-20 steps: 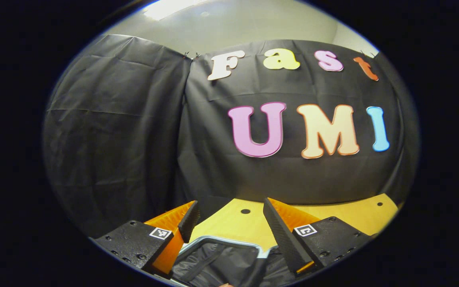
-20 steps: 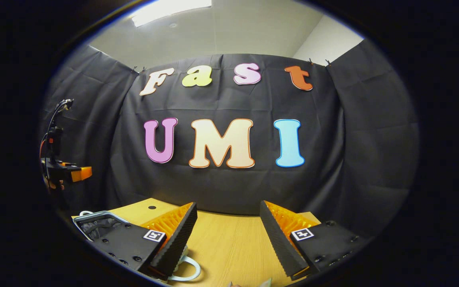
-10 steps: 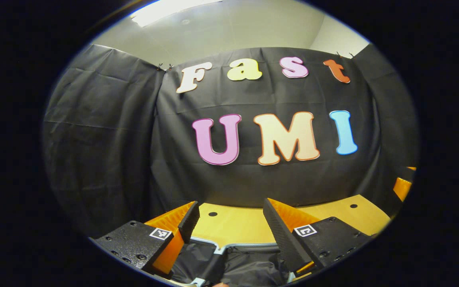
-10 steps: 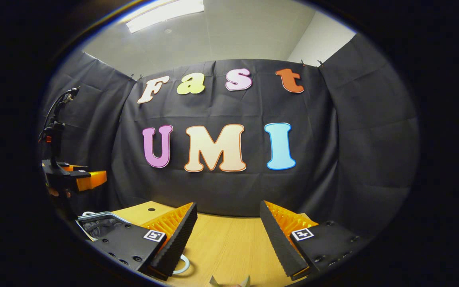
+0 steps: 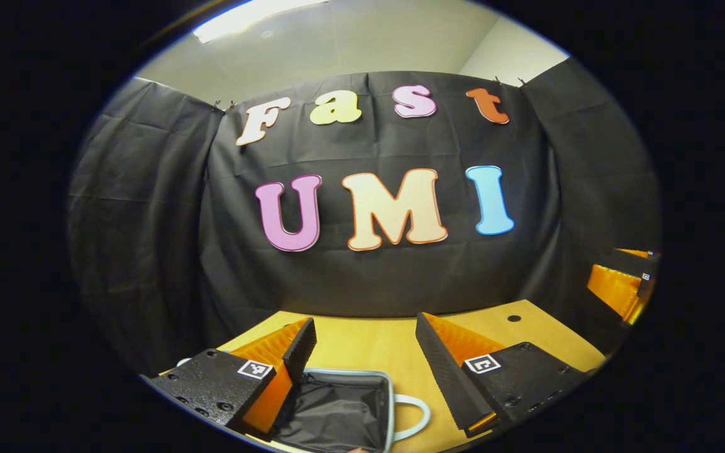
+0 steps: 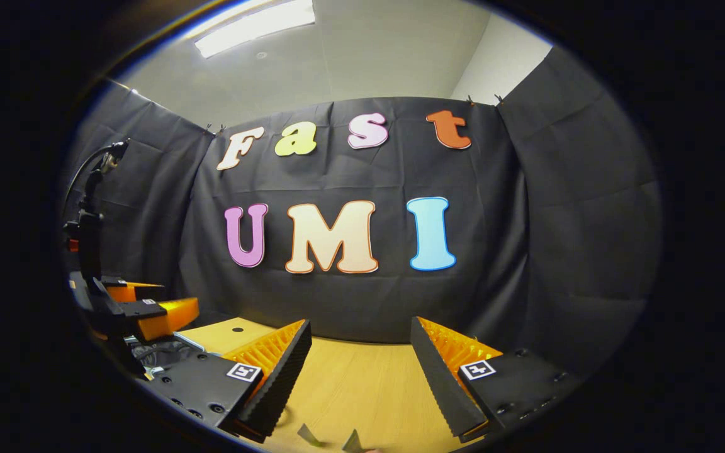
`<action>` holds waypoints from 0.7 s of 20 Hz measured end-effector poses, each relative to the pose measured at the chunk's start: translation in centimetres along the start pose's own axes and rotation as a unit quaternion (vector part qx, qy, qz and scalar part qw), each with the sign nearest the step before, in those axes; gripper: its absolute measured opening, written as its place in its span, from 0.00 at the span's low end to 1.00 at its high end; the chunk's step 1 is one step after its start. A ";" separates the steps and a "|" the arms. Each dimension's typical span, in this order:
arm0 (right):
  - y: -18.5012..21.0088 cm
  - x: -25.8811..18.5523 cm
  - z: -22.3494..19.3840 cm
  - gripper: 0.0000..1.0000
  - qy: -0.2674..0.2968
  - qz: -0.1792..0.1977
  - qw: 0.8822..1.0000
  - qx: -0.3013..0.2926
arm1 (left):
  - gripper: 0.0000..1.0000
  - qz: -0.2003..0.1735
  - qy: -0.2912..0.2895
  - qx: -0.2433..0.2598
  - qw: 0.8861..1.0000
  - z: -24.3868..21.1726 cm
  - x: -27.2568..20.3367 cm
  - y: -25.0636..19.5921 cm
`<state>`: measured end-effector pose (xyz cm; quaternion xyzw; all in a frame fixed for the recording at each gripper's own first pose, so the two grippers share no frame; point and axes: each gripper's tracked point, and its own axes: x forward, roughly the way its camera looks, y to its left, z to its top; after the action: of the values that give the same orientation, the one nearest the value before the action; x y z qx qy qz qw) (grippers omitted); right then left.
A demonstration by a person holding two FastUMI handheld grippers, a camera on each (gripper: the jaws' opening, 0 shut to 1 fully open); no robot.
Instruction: First open the suitcase, pack the skin care products into it, and then close the suitcase.
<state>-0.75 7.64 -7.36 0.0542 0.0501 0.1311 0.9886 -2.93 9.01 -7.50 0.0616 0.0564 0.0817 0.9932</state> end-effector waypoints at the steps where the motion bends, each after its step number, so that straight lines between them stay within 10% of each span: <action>1: -0.5 -0.2 0.0 0.98 0.000 0.000 1.000 0.000 | 0.94 -0.006 0.008 -0.002 1.000 -0.6 -0.2 -0.9; 14: -3.8 -2.5 -1.1 0.98 0.003 -0.007 1.000 -0.012 | 0.95 -0.144 0.131 -0.009 0.981 -11.9 -1.9 -14.0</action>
<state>-2.31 3.41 -8.72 0.0412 0.0520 0.1253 0.9899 -4.03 -3.67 -20.93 0.0329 0.1935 -0.0542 0.9791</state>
